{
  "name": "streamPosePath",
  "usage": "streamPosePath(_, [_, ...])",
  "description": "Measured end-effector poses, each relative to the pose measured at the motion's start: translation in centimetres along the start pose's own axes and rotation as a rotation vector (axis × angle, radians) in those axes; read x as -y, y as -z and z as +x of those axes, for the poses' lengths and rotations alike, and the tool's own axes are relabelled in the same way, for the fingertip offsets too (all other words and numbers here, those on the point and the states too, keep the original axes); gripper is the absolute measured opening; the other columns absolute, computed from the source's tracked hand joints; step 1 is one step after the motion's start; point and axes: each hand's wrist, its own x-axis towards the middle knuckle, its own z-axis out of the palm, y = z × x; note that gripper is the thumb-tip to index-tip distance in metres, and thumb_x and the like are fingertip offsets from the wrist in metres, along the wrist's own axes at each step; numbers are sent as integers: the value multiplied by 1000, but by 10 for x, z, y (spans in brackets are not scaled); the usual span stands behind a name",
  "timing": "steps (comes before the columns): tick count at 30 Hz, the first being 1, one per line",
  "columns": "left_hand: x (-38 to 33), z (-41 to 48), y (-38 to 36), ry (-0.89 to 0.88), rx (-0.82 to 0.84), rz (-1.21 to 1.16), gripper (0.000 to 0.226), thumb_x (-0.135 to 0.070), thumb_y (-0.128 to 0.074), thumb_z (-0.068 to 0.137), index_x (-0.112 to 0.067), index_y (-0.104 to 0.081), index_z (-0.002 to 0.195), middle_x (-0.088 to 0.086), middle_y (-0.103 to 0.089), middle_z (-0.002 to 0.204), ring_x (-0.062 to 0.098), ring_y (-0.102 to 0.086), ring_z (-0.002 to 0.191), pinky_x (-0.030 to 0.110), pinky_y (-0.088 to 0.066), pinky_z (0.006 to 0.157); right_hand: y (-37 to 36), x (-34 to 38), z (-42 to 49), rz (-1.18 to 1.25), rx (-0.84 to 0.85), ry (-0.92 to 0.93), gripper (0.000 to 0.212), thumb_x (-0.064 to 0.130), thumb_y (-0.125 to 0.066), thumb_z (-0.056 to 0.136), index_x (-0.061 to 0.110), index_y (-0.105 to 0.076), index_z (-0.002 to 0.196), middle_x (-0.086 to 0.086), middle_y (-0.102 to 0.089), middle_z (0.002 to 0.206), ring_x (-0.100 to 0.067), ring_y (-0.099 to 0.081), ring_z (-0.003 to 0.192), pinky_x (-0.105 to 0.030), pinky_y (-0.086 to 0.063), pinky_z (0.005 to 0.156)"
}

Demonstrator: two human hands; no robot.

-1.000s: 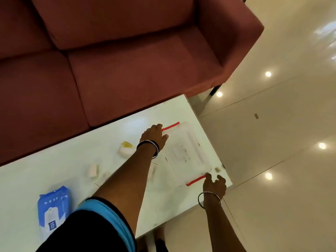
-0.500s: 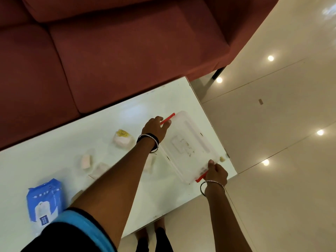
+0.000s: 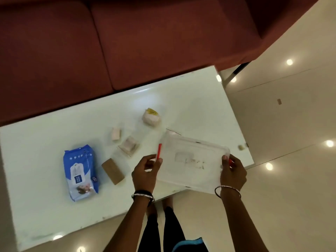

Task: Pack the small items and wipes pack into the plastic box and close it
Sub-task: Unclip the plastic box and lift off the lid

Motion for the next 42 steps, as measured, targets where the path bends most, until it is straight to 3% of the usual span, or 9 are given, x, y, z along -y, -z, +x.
streamPosePath(8, [68,-28,70,191,-176,-17,7,-42,-71,78,-41,-66,83,-5,-72,72,17,-68,73,46,-58,73,-52,-12,-59,-38,191,71,32,37,-74,83,16,-66,107,-8,-75,95,-24,-72,87,-31,-53,83])
streamPosePath(12, [87,-28,82,207,-212,7,15,-43,-68,81,-32,-69,90,-2,-72,71,18,-69,71,47,-58,73,-75,-10,-64,-104,243,124,29,35,-74,84,15,-67,103,-7,-75,90,-21,-70,82,-14,-41,67])
streamPosePath(18, [96,-13,82,186,-257,4,21,-43,-66,82,-27,-69,95,-1,-73,76,15,-69,73,45,-59,73,-104,0,-55,-143,294,207,26,29,-74,85,12,-68,104,-9,-75,96,-23,-71,85,-32,-54,82])
streamPosePath(26, [87,22,84,106,-253,112,33,-47,-62,84,-19,-69,99,0,-74,76,17,-68,70,40,-58,69,-129,22,-40,-140,326,283,27,28,-74,84,12,-69,105,2,-68,86,-13,-64,75,-16,-45,71])
streamPosePath(31, [81,41,87,78,-239,115,36,-44,-61,85,-12,-69,100,8,-75,83,23,-70,73,44,-59,69,-141,29,-38,-143,294,313,28,28,-73,85,9,-68,106,-5,-72,93,-15,-65,75,3,-39,60])
streamPosePath(34, [79,45,90,60,-232,165,36,-43,-59,87,-11,-71,98,8,-75,82,22,-70,72,41,-59,69,-144,31,-46,-294,240,415,31,23,-68,89,7,-64,116,-10,-70,111,-29,-65,102,-17,-42,81])
streamPosePath(36, [77,46,91,43,-229,219,38,-45,-56,89,-12,-72,98,7,-75,81,20,-70,71,38,-58,69,-146,29,-60,-489,160,582,45,21,-67,89,9,-55,131,-11,-57,136,-32,-52,126,-36,-40,99])
streamPosePath(38, [75,46,91,34,-229,273,39,-45,-52,90,-14,-73,97,5,-75,78,19,-68,68,30,-55,66,-148,23,-81,-551,148,784,61,30,-66,89,9,-45,142,-12,-42,152,-31,-38,141,-43,-33,111])
streamPosePath(42, [73,45,90,21,-253,347,37,-43,-51,92,-15,-75,89,4,-73,68,19,-65,61,21,-45,56,-155,-12,-125,-692,503,923,87,60,-47,92,15,-10,157,-6,-3,166,-25,3,154,-42,0,123])
